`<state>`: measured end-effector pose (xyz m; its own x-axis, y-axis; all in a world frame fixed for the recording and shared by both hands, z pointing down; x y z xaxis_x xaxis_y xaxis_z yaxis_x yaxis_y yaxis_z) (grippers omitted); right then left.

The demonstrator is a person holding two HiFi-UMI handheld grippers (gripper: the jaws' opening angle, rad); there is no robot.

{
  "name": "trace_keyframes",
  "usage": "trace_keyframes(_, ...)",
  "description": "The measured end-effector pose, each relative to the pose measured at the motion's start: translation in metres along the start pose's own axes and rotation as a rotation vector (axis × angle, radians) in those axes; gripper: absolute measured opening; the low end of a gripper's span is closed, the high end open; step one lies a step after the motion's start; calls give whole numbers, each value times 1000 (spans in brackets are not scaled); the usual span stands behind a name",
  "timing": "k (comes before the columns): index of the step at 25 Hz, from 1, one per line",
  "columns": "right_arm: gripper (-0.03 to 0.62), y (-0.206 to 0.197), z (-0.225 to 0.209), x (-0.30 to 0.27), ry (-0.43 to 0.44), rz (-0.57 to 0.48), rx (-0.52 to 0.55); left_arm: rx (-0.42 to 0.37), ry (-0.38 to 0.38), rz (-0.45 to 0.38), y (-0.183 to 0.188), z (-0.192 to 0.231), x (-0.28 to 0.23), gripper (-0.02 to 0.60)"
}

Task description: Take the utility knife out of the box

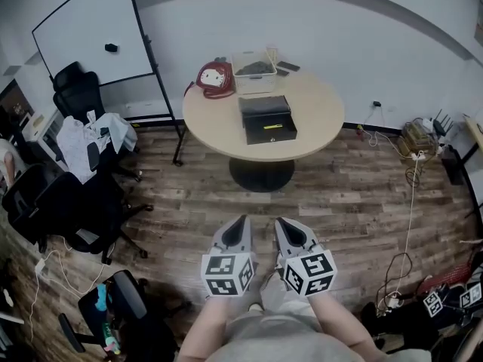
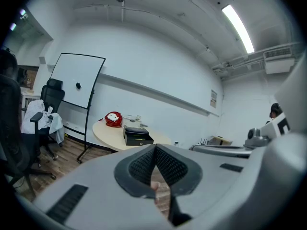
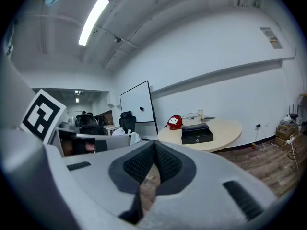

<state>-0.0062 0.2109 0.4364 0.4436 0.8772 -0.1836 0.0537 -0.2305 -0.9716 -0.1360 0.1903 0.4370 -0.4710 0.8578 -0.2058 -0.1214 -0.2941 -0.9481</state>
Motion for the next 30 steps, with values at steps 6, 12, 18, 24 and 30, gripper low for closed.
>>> trace_keyframes(6, 0, 4, -19, -33, 23, -1, -3, 29, 23, -1, 3, 17, -34, 3)
trace_keyframes(12, 0, 15, -56, -81, 33, -1, -20, 28, 43, 18, 12, 36, -85, 3)
trace_keyframes(18, 0, 39, -103, -133, 66, 15, 5, 42, 61, 17, 32, 46, -151, 4)
trace_keyframes(24, 0, 59, -148, -183, 127, 35, 20, 45, 71, 12, 51, 52, -214, 3)
trace_keyframes(30, 0, 71, -194, -227, 165, 43, 31, 44, 110, -9, 65, 60, -273, 3)
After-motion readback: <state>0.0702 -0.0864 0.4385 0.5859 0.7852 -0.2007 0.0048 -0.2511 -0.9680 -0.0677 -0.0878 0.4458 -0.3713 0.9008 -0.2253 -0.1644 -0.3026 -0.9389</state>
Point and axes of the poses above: the fingertips, and each gripper's own axes: x backward along the fingers, z to its left, y out of its top, the point moved 6 cm from there along x, backward along the fingers
